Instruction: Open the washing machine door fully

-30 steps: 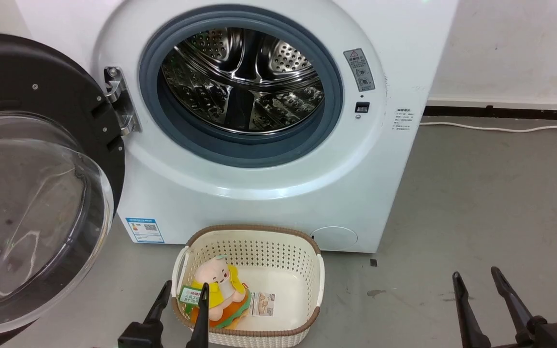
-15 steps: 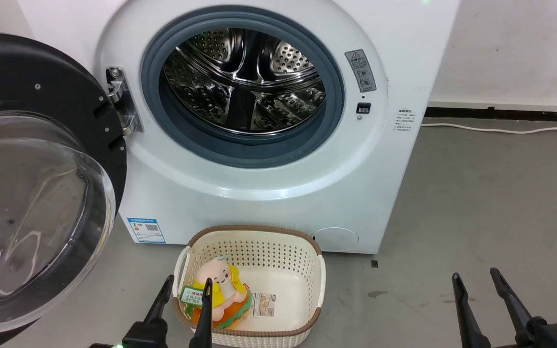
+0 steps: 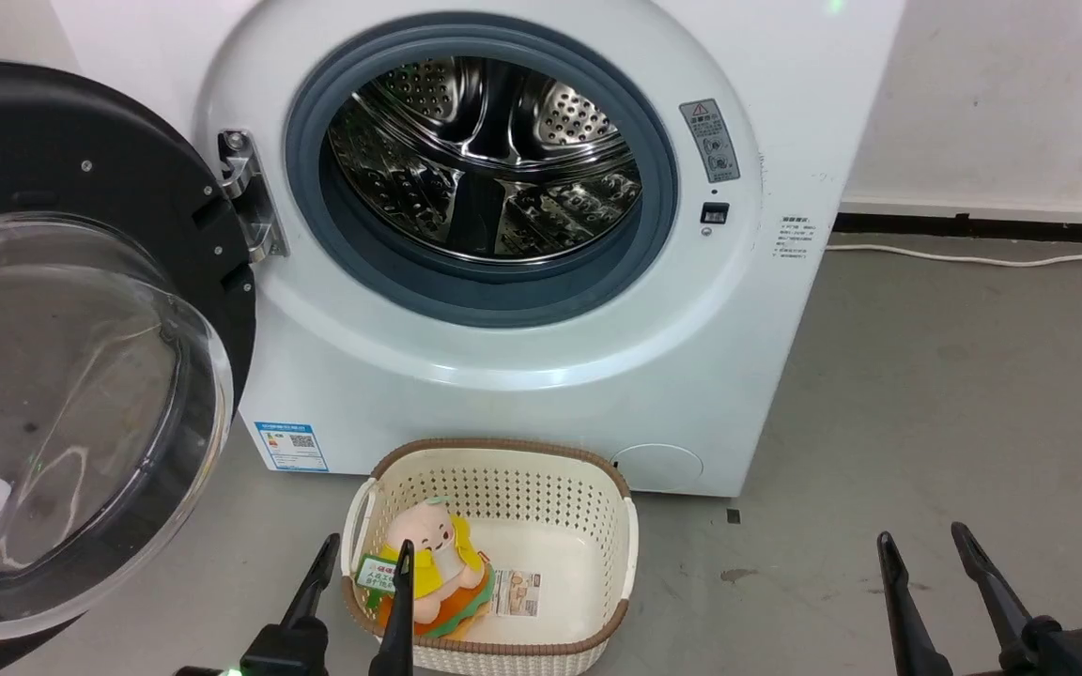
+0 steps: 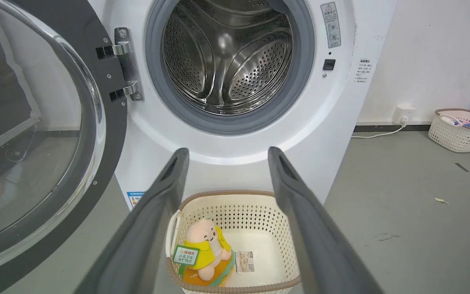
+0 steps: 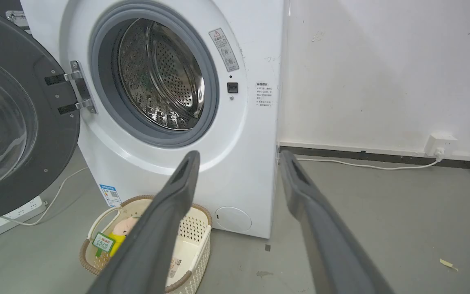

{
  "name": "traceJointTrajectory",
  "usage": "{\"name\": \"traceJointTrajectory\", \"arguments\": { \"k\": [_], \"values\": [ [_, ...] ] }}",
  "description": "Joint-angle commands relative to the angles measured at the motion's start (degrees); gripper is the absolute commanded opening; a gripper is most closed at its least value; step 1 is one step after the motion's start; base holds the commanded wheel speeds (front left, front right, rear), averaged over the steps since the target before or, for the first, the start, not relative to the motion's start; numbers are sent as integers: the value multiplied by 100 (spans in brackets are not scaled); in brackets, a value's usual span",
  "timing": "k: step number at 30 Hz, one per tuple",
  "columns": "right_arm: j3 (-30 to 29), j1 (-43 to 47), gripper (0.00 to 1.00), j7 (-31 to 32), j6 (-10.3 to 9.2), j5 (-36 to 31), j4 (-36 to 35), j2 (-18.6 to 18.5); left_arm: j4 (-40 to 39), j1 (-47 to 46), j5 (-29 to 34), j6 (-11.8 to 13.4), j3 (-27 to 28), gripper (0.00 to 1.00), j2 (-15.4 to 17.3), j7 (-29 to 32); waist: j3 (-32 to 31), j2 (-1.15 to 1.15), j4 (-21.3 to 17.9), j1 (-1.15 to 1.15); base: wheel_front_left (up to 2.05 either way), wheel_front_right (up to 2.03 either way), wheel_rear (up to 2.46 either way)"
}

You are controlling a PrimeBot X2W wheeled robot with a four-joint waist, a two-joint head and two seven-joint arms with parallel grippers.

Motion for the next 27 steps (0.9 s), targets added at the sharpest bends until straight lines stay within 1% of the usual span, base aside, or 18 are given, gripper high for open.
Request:
{"name": "traceJointTrajectory", "arguments": {
  "k": [1,9,10,27],
  "values": [
    [-2,14,100,-38,5,44,22,19,37,2,-5,-35,4,100,-29,-31,-4,0,8,0,0,0,0],
    [-1,-2,100,-35,5,33,35,19,88,-15,-45,-61,14,100,-36,-31,-9,0,22,0,0,0,0],
    [4,-3,0,4,0,-3,18,0,85,-1,-51,-91,14,0,-28,4,-9,0,24,0,0,0,0],
    [32,-97,0,157,0,-60,20,2,27,-48,60,-153,166,0,-88,159,9,0,-39,0,0,0,0]
  ]
}}
